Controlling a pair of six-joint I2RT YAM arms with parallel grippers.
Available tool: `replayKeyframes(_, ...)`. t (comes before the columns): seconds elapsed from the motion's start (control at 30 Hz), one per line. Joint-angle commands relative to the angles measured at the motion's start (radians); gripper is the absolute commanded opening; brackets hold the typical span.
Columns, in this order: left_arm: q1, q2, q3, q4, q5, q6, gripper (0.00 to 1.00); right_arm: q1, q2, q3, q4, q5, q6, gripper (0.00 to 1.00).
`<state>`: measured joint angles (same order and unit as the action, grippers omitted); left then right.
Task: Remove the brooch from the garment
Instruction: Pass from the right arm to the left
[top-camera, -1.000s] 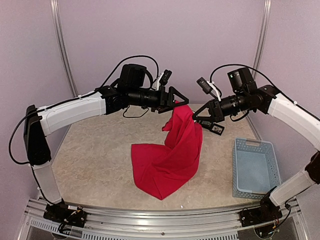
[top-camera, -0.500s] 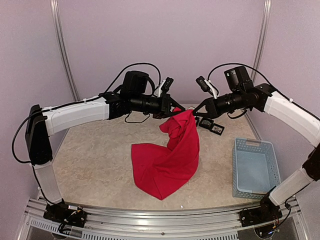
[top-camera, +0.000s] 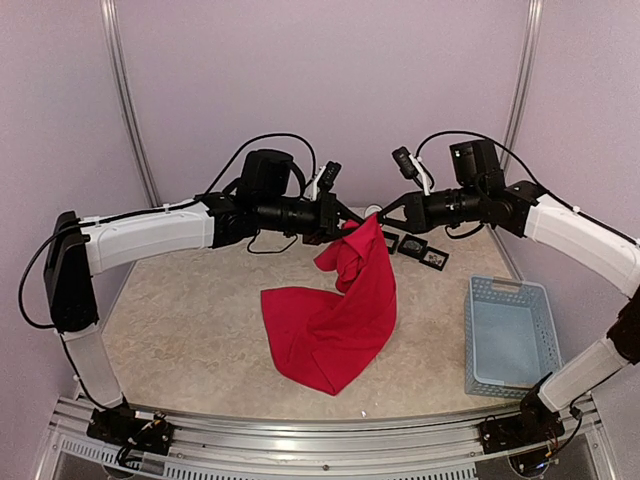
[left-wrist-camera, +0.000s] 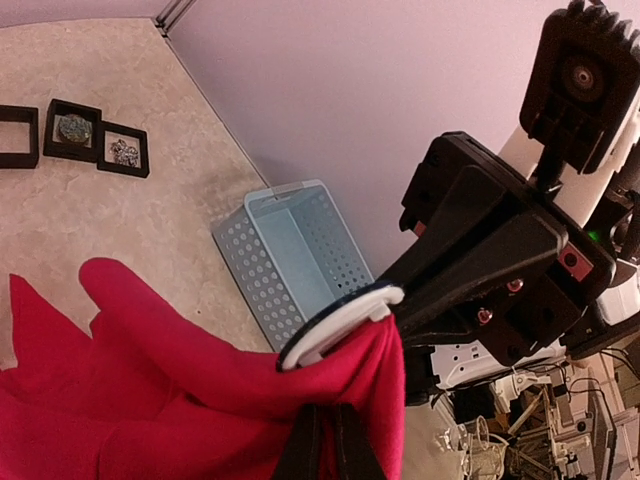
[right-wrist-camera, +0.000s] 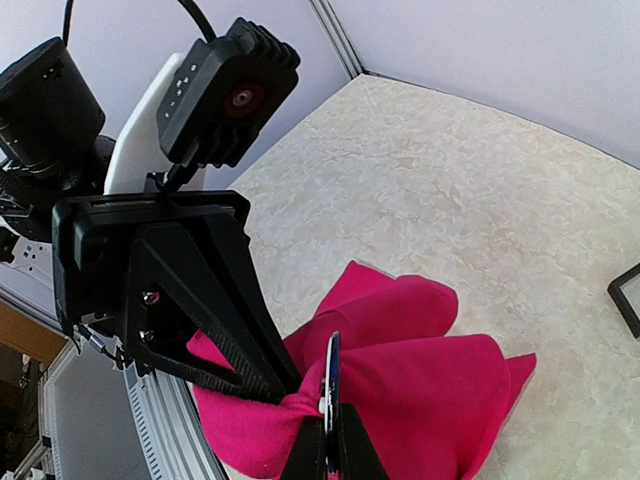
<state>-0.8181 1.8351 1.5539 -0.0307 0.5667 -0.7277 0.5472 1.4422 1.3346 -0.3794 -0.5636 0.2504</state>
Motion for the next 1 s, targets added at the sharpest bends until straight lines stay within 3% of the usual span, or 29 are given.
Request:
replayKeyframes(0.0, -0.012, -0.056, -0.067, -0.029, -0.034, -0.032, 0.00, -0.011, -0.081, -0.036, 0.204, -0.096, 0.046, 0.00)
replayKeyframes(0.1, -0.009, -0.082, -0.104, -0.010, -0.054, -0.052, 0.07, -0.011, -0.103, -0.059, 0.209, -0.144, 0.049, 0.00)
replayKeyframes(0.23, -0.004, -0.143, -0.113, -0.062, -0.119, 0.010, 0.42, -0.012, -0.132, -0.094, 0.240, -0.189, 0.073, 0.00)
replayKeyframes(0.37, 0.038, -0.253, -0.109, -0.162, -0.173, 0.091, 0.65, -0.012, -0.133, -0.097, 0.253, -0.267, 0.093, 0.00)
replayKeyframes(0.5, 0.072, -0.312, -0.099, -0.191, -0.135, 0.124, 0.81, -0.012, -0.118, -0.097, 0.267, -0.338, 0.114, 0.00)
replayKeyframes(0.77, 0.014, -0.243, -0.004, -0.176, -0.075, 0.155, 0.89, -0.012, -0.060, -0.082, 0.260, -0.484, 0.139, 0.00)
replayKeyframes(0.97, -0.016, -0.151, 0.060, -0.155, 0.000, 0.148, 0.74, -0.012, -0.040, -0.070, 0.231, -0.541, 0.130, 0.00)
